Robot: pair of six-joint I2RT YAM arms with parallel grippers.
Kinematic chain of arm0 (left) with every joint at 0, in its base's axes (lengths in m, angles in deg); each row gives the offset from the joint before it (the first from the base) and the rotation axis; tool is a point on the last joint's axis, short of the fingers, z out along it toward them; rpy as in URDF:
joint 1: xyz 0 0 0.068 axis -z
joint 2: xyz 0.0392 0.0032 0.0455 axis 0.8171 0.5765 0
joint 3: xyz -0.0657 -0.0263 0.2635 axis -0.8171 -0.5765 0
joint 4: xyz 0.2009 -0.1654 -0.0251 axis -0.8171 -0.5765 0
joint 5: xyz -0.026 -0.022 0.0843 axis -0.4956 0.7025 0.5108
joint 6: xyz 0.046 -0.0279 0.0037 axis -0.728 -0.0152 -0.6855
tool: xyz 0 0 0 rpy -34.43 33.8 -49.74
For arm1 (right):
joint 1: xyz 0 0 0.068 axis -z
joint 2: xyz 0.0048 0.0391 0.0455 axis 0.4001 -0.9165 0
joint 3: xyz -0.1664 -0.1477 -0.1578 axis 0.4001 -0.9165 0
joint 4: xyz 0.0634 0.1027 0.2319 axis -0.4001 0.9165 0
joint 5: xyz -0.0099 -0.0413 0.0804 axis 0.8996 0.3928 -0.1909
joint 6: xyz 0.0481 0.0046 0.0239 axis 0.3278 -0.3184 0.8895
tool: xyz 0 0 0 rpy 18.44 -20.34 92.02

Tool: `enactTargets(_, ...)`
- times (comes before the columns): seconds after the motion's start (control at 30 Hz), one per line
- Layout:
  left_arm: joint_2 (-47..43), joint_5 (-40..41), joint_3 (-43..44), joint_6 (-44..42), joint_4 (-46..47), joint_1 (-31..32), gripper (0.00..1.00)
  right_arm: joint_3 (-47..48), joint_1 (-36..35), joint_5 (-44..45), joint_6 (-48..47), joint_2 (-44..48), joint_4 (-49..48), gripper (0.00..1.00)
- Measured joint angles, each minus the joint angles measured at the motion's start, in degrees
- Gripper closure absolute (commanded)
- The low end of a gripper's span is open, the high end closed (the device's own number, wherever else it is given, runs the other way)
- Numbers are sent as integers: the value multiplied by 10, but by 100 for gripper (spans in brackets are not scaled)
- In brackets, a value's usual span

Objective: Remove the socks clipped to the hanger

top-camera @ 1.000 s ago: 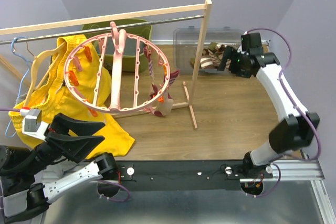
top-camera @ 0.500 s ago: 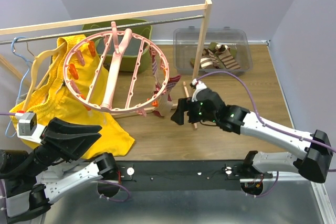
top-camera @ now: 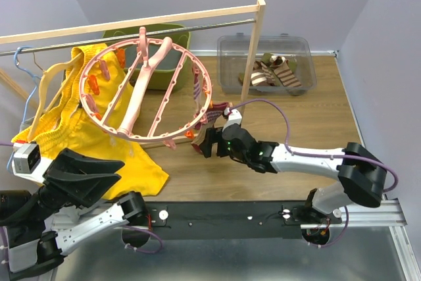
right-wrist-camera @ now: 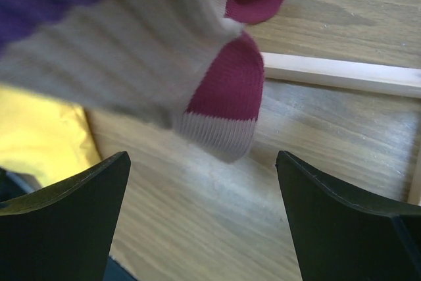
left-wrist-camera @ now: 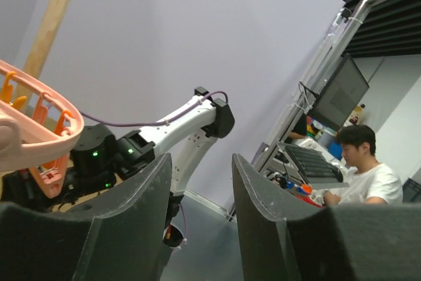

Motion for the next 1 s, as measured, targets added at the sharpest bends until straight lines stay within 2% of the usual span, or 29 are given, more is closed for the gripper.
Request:
enactTargets(0.13, 0, -26, -10, 2, 10, 0, 49, 0, 0, -1, 1, -40, -31, 4)
enactTargets(0.23, 1, -38, -17, 2, 12, 0, 49, -7, 0, -8, 0, -52, -61, 13)
enactTargets(0.27, 2, -41, -19, 2, 12, 0, 49, -16, 0, -10, -2, -52, -78, 20)
enactTargets(0.33, 4, -47, -20, 1, 13, 0, 49, -39, 0, -19, -10, -48, -119, 23)
enactTargets(0.43, 9, -51, -21, 1, 19, 0, 49, -71, 0, -26, -25, -45, -167, 34)
enactTargets(0.47, 10, -52, -21, 1, 21, 0, 49, -78, 0, -26, -28, -45, -178, 42)
enactTargets(0.5, 10, -53, -22, 1, 22, 0, 49, -84, 0, -27, -34, -45, -191, 45)
enactTargets(0.53, 10, -55, -23, 1, 22, 0, 49, -86, 0, -27, -39, -45, -200, 56)
enactTargets(0.63, 11, -58, -24, 2, 24, 0, 49, -87, 0, -30, -49, -50, -232, 64)
enactTargets(0.7, 11, -60, -24, 3, 27, 0, 48, -87, 0, -36, -58, -57, -255, 81)
enactTargets(0.8, 12, -64, -25, 7, 34, 0, 46, -87, 0, -38, -64, -63, -267, 99)
enactTargets(1.0, 22, -82, -42, 21, 46, 0, 44, -88, 0, -58, -72, -61, -271, 99)
